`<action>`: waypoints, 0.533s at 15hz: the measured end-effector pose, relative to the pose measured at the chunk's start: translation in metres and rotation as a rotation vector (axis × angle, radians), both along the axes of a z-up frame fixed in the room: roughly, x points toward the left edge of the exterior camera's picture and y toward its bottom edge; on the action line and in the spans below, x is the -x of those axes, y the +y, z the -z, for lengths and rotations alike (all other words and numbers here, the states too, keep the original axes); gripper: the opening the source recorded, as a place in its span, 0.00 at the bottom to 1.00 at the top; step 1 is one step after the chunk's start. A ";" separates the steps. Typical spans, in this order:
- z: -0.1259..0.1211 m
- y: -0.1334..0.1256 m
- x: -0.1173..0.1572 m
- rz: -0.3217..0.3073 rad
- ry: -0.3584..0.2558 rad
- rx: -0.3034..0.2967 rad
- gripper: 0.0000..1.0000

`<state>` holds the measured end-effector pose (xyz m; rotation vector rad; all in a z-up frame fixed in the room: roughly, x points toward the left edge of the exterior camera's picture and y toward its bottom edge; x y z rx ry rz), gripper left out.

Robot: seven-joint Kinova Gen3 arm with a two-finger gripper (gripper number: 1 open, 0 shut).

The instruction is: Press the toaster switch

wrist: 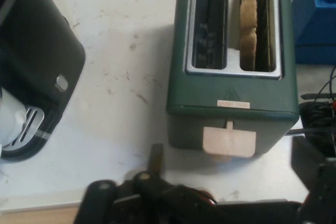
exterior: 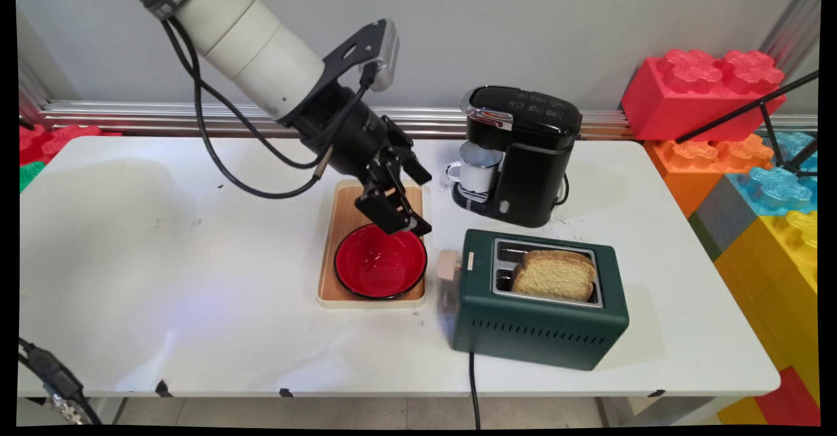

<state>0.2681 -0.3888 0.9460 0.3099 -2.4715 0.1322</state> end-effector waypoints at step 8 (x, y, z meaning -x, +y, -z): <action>0.008 0.003 -0.002 0.019 0.053 0.021 0.00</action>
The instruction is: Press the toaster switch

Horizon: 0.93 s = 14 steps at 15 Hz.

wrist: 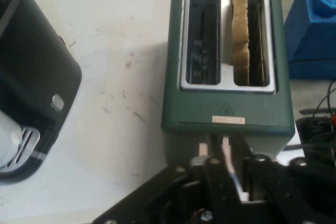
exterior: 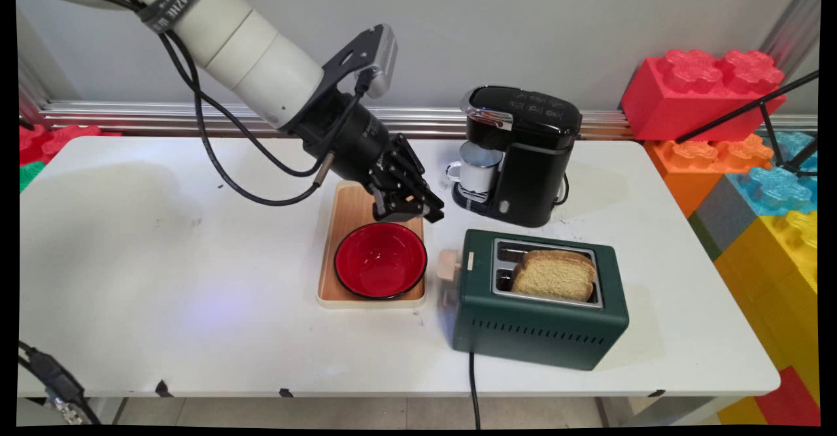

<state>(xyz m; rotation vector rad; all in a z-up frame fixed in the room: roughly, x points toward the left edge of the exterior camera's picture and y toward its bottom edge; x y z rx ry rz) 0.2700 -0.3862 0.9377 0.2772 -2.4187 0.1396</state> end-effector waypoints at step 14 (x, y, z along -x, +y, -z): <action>0.051 -0.006 -0.033 0.033 0.203 0.019 0.00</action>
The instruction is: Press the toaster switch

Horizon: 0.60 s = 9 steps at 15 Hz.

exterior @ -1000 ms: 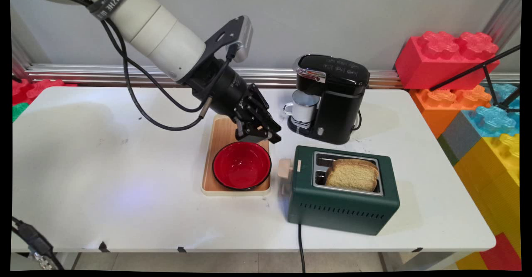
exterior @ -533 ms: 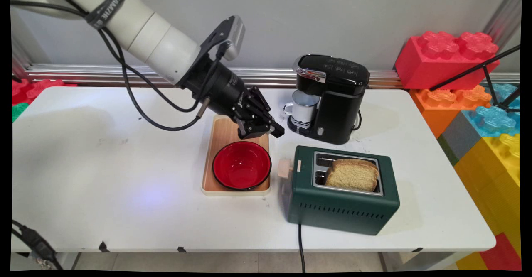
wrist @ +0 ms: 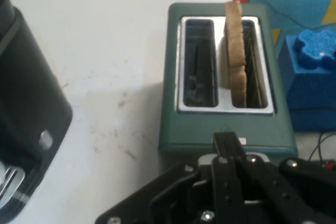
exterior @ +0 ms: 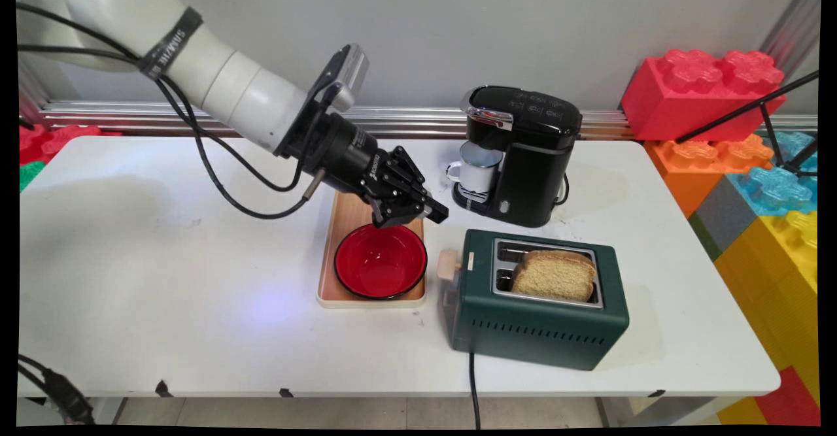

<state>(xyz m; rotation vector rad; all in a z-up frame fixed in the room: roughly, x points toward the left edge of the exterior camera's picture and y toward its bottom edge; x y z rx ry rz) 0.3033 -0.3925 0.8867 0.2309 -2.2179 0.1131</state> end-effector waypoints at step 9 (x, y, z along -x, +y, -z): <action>0.044 -0.009 -0.008 0.058 0.076 0.005 0.00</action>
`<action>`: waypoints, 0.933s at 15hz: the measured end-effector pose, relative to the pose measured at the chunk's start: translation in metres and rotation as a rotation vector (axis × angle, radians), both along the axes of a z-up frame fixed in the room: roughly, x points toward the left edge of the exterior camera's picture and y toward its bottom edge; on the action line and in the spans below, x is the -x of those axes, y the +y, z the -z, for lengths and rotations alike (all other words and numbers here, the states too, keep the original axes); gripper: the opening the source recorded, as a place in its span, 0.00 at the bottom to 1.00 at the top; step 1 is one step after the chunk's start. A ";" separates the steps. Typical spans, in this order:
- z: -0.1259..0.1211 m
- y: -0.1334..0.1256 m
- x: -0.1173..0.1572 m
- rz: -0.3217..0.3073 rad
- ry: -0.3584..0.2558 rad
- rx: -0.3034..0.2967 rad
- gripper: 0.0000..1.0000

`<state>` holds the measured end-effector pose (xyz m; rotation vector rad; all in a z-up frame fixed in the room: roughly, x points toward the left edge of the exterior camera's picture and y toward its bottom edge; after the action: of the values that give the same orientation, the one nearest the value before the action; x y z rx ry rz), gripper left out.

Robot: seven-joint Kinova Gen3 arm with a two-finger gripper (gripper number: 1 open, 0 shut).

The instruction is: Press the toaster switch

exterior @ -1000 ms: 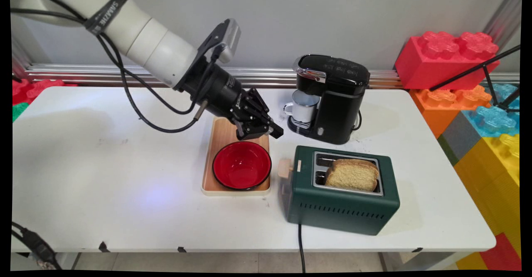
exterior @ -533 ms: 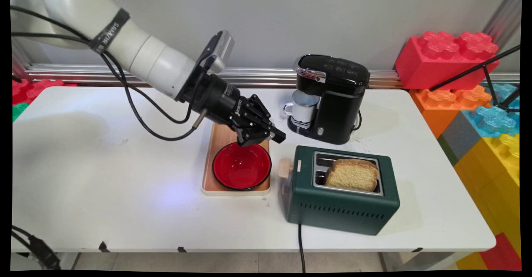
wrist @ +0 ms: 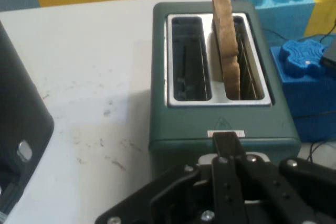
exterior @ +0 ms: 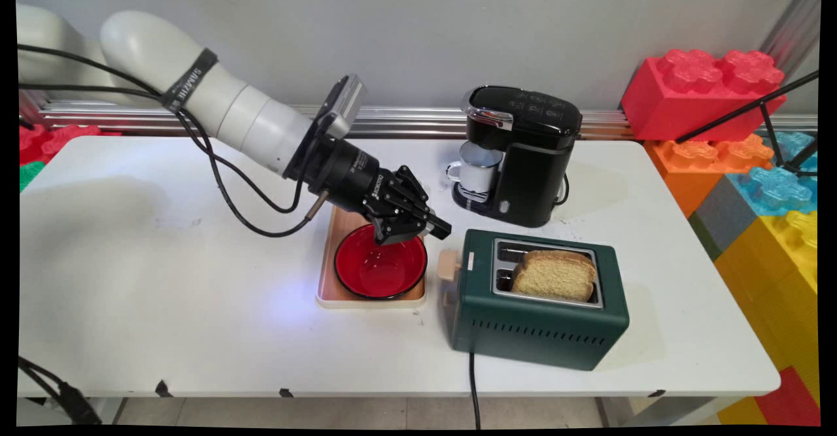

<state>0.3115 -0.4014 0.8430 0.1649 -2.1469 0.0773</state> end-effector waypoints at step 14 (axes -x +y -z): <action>0.032 -0.003 0.000 0.024 0.030 -0.023 0.00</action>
<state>0.3115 -0.4044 0.8113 0.1527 -2.1199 0.0360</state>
